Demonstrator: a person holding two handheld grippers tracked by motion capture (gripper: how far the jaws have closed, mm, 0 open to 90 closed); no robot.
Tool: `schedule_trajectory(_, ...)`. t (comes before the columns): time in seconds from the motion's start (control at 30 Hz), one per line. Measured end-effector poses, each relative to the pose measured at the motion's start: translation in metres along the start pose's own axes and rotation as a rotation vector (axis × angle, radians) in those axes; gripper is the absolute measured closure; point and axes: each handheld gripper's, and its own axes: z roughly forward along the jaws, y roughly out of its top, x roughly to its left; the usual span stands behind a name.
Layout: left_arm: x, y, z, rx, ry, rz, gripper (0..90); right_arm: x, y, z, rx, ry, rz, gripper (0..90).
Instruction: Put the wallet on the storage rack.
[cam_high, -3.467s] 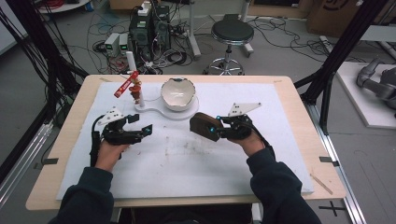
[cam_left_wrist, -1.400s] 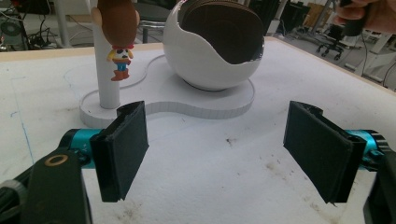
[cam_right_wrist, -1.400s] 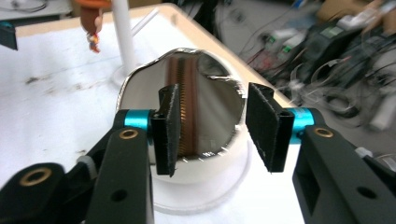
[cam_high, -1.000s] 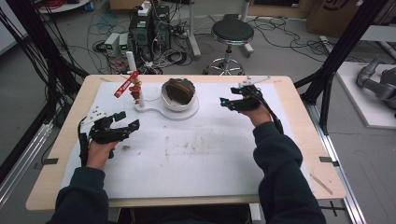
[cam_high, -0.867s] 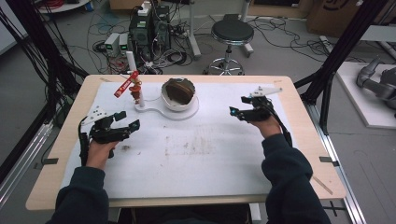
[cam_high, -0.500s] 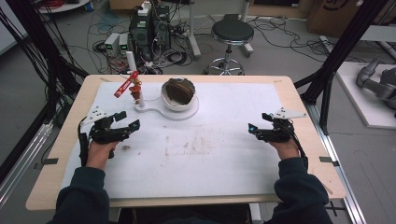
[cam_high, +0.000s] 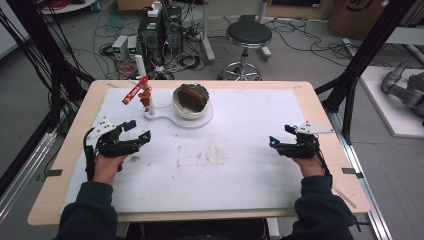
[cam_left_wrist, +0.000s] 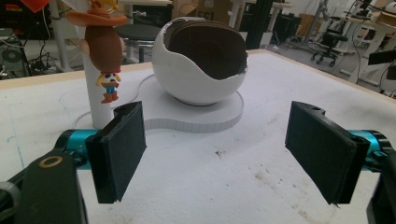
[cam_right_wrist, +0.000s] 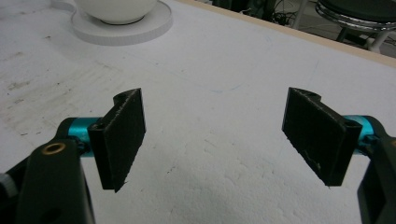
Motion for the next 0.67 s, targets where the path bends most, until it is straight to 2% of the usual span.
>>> schedule_trajectory(0.67,0.0003,-0.0006,0.0005,0.005,0.007,0.003,20.9,0.0001,-0.001,0.0001,0.003,-0.001,0.002,21.8)
